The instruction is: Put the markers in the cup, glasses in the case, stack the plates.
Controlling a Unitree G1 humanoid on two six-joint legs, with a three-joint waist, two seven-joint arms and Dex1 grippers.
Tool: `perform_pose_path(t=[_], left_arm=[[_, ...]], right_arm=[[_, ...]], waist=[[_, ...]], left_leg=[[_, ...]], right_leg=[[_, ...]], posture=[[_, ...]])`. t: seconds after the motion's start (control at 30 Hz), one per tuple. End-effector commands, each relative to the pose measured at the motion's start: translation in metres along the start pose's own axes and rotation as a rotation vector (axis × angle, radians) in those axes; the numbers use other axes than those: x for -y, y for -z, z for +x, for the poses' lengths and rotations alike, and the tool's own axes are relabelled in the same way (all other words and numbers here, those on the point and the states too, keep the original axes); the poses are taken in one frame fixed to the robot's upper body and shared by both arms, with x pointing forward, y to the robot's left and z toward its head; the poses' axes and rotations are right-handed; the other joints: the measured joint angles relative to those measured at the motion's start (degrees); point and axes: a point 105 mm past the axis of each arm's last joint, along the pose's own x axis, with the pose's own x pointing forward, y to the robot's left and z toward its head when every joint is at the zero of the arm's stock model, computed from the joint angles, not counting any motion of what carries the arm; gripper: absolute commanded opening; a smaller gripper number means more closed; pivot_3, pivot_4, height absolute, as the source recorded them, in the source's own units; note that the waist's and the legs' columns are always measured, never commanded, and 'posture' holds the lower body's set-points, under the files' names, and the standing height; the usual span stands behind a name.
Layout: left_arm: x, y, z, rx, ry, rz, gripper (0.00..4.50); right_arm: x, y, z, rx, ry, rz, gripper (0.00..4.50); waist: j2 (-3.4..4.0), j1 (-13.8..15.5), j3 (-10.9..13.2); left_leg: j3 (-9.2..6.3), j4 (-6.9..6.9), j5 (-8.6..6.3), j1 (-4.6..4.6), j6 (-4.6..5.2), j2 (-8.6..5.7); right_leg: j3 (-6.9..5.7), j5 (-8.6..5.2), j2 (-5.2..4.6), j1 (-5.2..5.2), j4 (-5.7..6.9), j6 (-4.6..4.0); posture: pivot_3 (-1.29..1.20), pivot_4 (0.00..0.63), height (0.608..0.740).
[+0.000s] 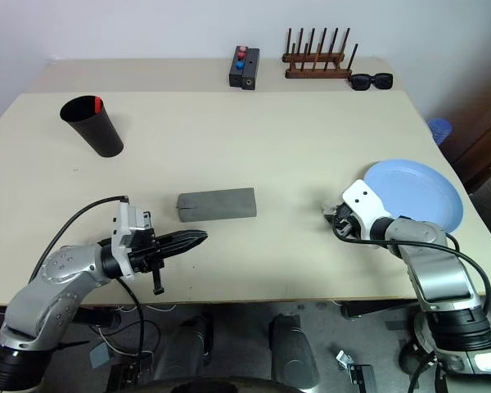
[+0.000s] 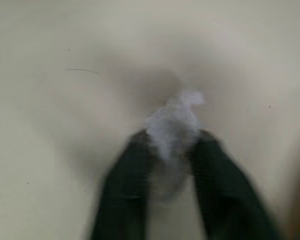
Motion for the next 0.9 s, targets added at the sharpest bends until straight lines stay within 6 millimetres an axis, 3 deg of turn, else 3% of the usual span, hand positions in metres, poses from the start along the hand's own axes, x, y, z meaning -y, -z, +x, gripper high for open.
perform_pose_path(t=[0.03, 0.13, 0.27, 0.37, 0.43, 0.53, 0.73, 0.83, 0.9], left_arm=[[0.0, -0.005, -0.004, 0.008, 0.0, 0.043, 0.0], [-0.004, -0.004, -0.006, 0.003, -0.014, 0.047, 0.0], [-0.014, -0.008, -0.009, 0.015, -0.051, 0.051, 0.0], [-0.019, -0.007, -0.01, 0.008, -0.066, 0.057, 0.0], [-0.021, -0.007, -0.01, 0.006, -0.072, 0.061, 0.0], [-0.023, -0.009, -0.008, 0.013, -0.088, 0.072, 0.0], [-0.029, -0.017, -0.015, 0.02, -0.159, 0.096, 0.0], [-0.039, -0.023, -0.026, 0.026, -0.249, 0.124, 0.0], [-0.057, -0.033, -0.046, 0.068, -0.397, 0.14, 0.0]], right_arm=[[0.006, -0.03, -0.013, 0.075, 0.01, -0.077, 0.05], [0.024, -0.041, -0.025, 0.078, 0.067, -0.128, 0.05], [0.068, -0.049, -0.047, 0.057, 0.233, -0.138, 0.05], [0.097, -0.024, -0.06, -0.06, 0.355, -0.121, 0.05], [0.101, -0.005, -0.06, -0.131, 0.36, -0.129, 0.05], [0.104, 0.004, -0.056, -0.134, 0.366, -0.124, 0.97], [0.105, -0.004, -0.043, -0.086, 0.354, -0.163, 3.98], [0.104, -0.021, -0.034, 0.013, 0.324, -0.173, 3.98], [0.094, -0.042, -0.026, 0.138, 0.26, -0.162, 3.98]], waist=[[0.0, 0.0, 0.0], [0.01, 0.0, 0.0], [0.01, 0.2, 0.0], [0.0, 0.1, 0.0], [-0.01, 0.2, 0.0], [0.02, -0.2, 0.0], [0.08, -0.4, 0.0], [0.07, -0.3, 0.0], [0.06, -0.3, 0.0]], left_leg=[[0.0, -0.01, 0.0, 0.0, 0.0, 0.0], [0.0, -0.01, 0.0, 0.0, 0.0, 0.0], [0.01, 0.01, 0.0, -0.01, 0.0, -0.01], [0.01, 0.0, -0.01, -0.02, 0.0, -0.01], [0.02, -0.02, -0.02, -0.03, 0.02, -0.01], [0.04, -0.02, -0.03, -0.05, 0.04, -0.01], [0.06, -0.03, -0.02, -0.02, 0.04, 0.0], [0.05, -0.02, -0.02, -0.03, 0.04, 0.0], [0.05, -0.01, -0.02, -0.03, 0.04, 0.0]], right_leg=[[-0.01, 0.0, 0.0, -0.01, 0.0, 0.0], [0.0, 0.0, 0.0, -0.02, 0.0, 0.0], [0.0, 0.0, -0.02, -0.02, -0.01, 0.0], [-0.01, 0.0, -0.02, -0.02, -0.04, -0.01], [-0.01, 0.0, -0.03, -0.02, -0.1, -0.01], [0.0, 0.0, -0.03, -0.02, -0.12, -0.01], [0.01, 0.01, -0.02, -0.05, -0.03, 0.0], [0.01, 0.01, -0.01, -0.05, -0.04, 0.0], [0.01, 0.01, -0.01, -0.05, -0.04, 0.0]], posture=[[0.0, 0.15, 0.74], [0.0, 0.15, 0.74], [0.0, 0.15, 0.74], [0.0, 0.15, 0.74], [0.0, 0.15, 0.74], [0.0, 0.15, 0.74], [0.0, 0.15, 0.74], [0.0, 0.15, 0.74], [0.0, 0.15, 0.74]])
